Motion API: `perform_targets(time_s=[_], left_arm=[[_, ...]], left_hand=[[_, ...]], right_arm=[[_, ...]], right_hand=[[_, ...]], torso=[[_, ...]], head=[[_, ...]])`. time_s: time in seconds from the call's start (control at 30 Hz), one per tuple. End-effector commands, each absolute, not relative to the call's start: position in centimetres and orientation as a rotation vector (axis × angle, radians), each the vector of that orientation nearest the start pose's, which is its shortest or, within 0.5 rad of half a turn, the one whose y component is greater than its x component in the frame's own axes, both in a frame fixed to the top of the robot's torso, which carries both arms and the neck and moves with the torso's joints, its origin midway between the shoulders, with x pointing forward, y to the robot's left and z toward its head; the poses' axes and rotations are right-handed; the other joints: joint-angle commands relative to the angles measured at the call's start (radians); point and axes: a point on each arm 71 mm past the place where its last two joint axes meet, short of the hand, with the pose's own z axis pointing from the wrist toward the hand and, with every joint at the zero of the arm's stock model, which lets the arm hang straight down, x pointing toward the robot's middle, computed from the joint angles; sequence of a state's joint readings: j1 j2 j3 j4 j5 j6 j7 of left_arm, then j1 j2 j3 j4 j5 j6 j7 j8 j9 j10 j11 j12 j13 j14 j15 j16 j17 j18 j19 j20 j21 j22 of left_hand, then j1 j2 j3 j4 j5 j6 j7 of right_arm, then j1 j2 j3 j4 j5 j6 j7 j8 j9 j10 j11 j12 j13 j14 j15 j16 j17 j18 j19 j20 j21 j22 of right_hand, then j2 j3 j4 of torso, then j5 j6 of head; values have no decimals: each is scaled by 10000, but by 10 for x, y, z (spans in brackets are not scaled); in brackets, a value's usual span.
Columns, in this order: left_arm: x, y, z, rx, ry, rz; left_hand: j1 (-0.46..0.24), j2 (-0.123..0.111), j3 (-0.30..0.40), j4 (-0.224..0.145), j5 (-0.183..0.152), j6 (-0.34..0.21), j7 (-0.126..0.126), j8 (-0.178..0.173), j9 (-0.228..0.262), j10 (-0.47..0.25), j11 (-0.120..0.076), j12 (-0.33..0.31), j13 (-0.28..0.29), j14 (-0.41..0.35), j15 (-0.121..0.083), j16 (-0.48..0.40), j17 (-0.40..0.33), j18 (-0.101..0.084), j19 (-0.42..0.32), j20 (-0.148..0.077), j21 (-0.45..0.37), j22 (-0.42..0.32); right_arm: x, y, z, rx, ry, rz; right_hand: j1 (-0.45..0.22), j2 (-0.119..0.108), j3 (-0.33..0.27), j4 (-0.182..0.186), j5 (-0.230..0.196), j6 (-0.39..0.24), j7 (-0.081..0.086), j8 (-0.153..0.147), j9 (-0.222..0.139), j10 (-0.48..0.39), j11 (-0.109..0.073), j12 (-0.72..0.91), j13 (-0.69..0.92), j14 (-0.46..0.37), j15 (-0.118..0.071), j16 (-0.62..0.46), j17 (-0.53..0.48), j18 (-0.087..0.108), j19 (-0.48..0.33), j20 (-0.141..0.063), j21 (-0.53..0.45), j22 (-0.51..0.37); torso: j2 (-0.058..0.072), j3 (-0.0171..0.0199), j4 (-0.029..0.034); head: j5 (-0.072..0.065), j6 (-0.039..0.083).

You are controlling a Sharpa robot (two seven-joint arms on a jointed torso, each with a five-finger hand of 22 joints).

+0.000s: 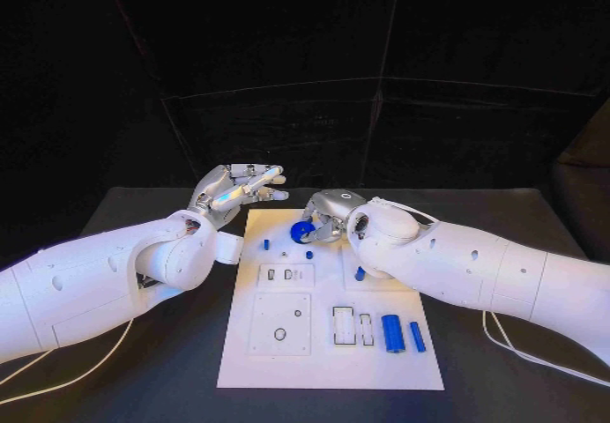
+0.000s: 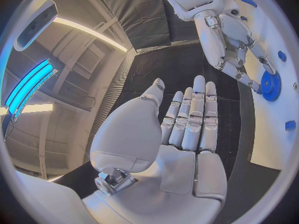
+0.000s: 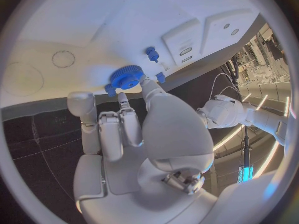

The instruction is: Assemble the parts on the task board

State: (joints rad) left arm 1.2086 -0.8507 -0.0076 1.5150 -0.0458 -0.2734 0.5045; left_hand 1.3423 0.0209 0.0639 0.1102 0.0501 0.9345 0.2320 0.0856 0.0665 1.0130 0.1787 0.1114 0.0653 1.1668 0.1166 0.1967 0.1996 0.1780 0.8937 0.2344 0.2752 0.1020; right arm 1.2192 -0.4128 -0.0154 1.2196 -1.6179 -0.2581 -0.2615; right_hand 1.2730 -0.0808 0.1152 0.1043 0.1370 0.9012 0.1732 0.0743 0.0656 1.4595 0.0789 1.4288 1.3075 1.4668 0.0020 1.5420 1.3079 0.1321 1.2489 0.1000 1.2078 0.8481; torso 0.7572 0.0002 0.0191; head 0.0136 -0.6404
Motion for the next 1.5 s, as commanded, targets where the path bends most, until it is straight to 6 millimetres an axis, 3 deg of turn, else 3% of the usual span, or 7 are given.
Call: perform_targets(time_s=[0.03, 0.33, 0.5, 0.67, 0.97, 1.23, 1.5], left_arm=[[495, 213, -152, -9708, 12987, -16576], [496, 216, -152, -9720, 12948, -16509], [495, 217, -152, -9725, 12937, -16485], [495, 218, -152, -9749, 12957, -16445], [497, 217, -153, -9762, 12987, -16436], [498, 215, -154, -9771, 13035, -16451], [499, 215, -157, -9804, 13138, -16409]], left_hand=[[-11, 101, -11, -65, 28, 7, 30, -43, -5, -63, -22, -34, -10, -65, 18, -52, 9, 65, 62, -8, -40, -9], [-11, 101, -11, -65, 28, 7, 30, -43, -5, -63, -22, -34, -10, -65, 18, -52, 9, 65, 62, -8, -40, -9], [-12, 104, -11, -71, 28, 3, 31, -49, -5, -69, -20, -43, -11, -67, 20, -62, 12, 64, 63, -7, -42, -12], [-10, 107, -9, -77, 28, 12, 27, -48, -3, -58, -22, -41, -8, -71, 21, -71, 14, 62, 60, -5, -46, -16], [-9, 110, -8, -81, 28, 22, 22, -45, -1, -48, -25, -38, -6, -75, 22, -78, 15, 62, 58, -5, -49, -19], [-6, 114, -6, -88, 28, 37, 16, -41, 2, -30, -30, -34, -3, -78, 21, -89, 19, 62, 57, -4, -53, -23], [-6, 114, -6, -88, 28, 37, 16, -41, 2, -30, -30, -34, -3, -78, 21, -89, 19, 62, 57, -4, -53, -23]], right_arm=[[529, -64, -181, -2954, 16440, 5403], [520, -93, -167, -1740, 15128, 6797], [511, -137, -162, -655, 15146, 7076], [508, -198, -163, 193, 15712, 6777], [505, -254, -162, 594, 15621, 7312], [510, -283, -165, 744, 15765, 7071], [517, -290, -172, 455, 16256, 6988]], right_hand=[[-121, 19, -68, 55, 7, -71, 2, -24, 18, 11, 64, -14, 1110, 811, 47, -47, 1539, 7, 12, 95, -28, -3], [-202, 73, -237, 254, 342, 49, -31, 62, 48, 68, 38, 62, 1178, 813, 32, -47, 1545, 3, 48, 93, 13, 41], [76, 138, -200, 135, 563, 166, -65, 128, 65, 97, 5, 94, 1209, 809, 7, -53, 1530, 6, 49, 76, 16, 32], [353, 70, -210, -77, 565, 283, -101, 191, 71, 98, -31, 86, 1200, 805, -25, -61, 1516, 4, 49, 46, 21, 32], [523, 54, -251, -199, 639, 249, -95, 172, 54, 137, -29, 136, 1254, 814, -26, -50, 1557, -11, 69, 38, 50, 91], [676, 42, -296, -321, 722, 292, -105, 196, 55, 133, -39, 129, 1248, 820, -35, -42, 1585, -12, 72, 32, 58, 99], [913, 75, -307, -519, 772, 321, -109, 213, 51, 138, -46, 136, 1259, 819, -42, -44, 1584, -10, 58, 24, 50, 77]], torso=[[4, 0, 0], [-15, -1, -29], [-16, -8, -41], [-38, 0, -129], [-28, 37, -133], [-26, 12, -92], [-25, 2, -66]], head=[[-17, 0], [-28, 64], [-125, 113], [-184, 139], [-374, 169], [-460, 156], [-436, 148]])
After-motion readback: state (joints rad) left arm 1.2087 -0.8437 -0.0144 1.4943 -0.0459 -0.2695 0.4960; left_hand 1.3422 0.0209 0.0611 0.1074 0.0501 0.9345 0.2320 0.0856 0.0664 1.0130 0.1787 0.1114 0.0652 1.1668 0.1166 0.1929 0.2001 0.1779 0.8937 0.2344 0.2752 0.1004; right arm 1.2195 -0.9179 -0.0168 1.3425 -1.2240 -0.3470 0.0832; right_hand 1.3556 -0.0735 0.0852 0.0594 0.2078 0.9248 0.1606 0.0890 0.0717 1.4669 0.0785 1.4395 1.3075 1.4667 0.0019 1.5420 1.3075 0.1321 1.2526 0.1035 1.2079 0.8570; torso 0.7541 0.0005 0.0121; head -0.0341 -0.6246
